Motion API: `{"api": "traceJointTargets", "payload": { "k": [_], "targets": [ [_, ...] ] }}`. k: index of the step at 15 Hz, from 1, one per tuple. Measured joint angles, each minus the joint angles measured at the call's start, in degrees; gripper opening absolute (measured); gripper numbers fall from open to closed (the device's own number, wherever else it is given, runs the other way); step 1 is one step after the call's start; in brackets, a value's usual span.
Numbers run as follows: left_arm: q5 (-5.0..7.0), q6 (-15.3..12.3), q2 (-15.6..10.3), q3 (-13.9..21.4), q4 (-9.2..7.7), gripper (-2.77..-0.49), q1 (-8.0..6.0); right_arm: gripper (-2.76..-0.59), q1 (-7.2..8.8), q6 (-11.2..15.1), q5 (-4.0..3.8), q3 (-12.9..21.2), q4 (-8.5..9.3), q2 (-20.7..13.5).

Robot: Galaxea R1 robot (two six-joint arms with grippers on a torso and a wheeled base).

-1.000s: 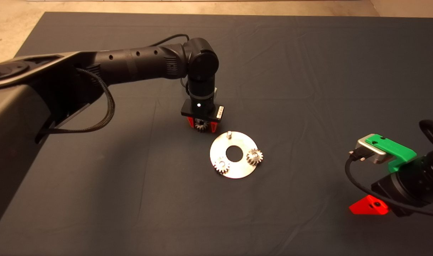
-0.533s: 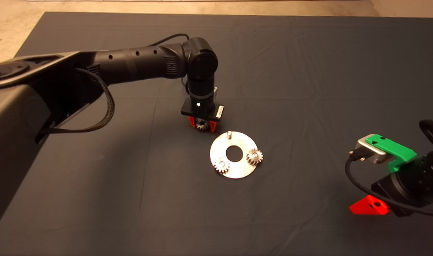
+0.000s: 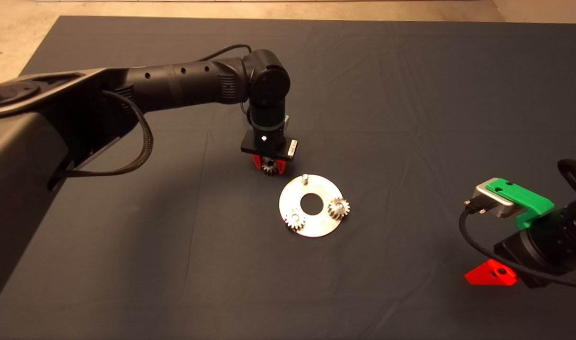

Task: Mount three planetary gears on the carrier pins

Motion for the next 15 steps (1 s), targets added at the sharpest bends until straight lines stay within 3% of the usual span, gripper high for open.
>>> {"api": "traceJointTargets", "payload": {
  "k": [15],
  "targets": [
    [0.08,1.3,0.2,-1.0,-0.29,-2.32,-0.02,-0.74,0.0,0.0,0.0,0.0,0.0,0.0]
  ]
}}
